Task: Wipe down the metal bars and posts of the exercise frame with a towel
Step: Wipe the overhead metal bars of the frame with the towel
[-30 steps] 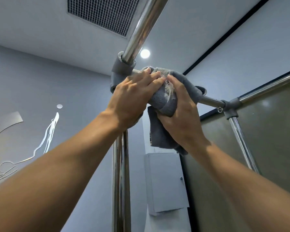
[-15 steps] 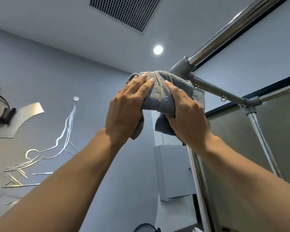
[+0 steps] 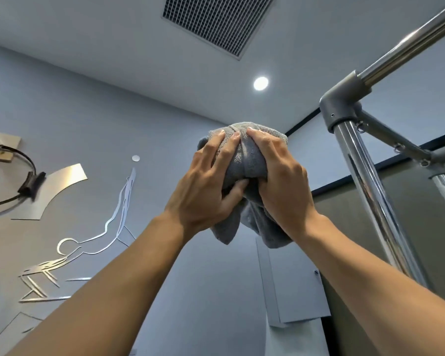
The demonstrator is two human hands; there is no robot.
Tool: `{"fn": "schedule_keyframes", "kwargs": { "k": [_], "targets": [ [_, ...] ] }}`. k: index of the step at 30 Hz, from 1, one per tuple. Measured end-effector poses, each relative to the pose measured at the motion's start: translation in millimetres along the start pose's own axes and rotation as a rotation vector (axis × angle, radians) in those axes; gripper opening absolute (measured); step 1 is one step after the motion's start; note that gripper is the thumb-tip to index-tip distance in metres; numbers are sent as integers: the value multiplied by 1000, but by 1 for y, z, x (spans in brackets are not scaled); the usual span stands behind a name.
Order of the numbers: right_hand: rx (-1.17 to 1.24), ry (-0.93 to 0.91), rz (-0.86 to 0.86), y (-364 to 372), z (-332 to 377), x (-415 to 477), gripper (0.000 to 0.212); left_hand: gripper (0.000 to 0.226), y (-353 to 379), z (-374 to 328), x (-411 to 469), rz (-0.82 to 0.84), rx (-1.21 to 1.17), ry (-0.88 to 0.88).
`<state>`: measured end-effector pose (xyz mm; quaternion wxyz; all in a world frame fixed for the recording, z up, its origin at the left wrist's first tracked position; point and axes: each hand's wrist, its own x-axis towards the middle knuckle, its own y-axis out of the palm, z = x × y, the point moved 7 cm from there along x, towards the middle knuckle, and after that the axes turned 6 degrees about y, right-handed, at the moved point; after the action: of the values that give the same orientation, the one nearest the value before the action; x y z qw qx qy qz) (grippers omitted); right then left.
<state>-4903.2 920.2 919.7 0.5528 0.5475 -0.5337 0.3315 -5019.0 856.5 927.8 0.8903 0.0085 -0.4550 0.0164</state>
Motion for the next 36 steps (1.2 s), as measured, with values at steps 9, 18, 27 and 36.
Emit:
{"fn": "schedule_keyframes", "kwargs": {
  "k": [9,18,27,36],
  "targets": [
    [113,41,-236,59,-86,-20,52,53,88,35,7,-101,-62,96],
    [-32,-119,-71,98,-137,-40,67,51,183,68,-13,-348,-185,216],
    [-365,-208,-41,107,-185,-34,51,55,278,76,-2,-591,-524,229],
    [-691,-393,-2,78,-240,-38,45,55,365,28,18,-822,-834,132]
  ]
}}
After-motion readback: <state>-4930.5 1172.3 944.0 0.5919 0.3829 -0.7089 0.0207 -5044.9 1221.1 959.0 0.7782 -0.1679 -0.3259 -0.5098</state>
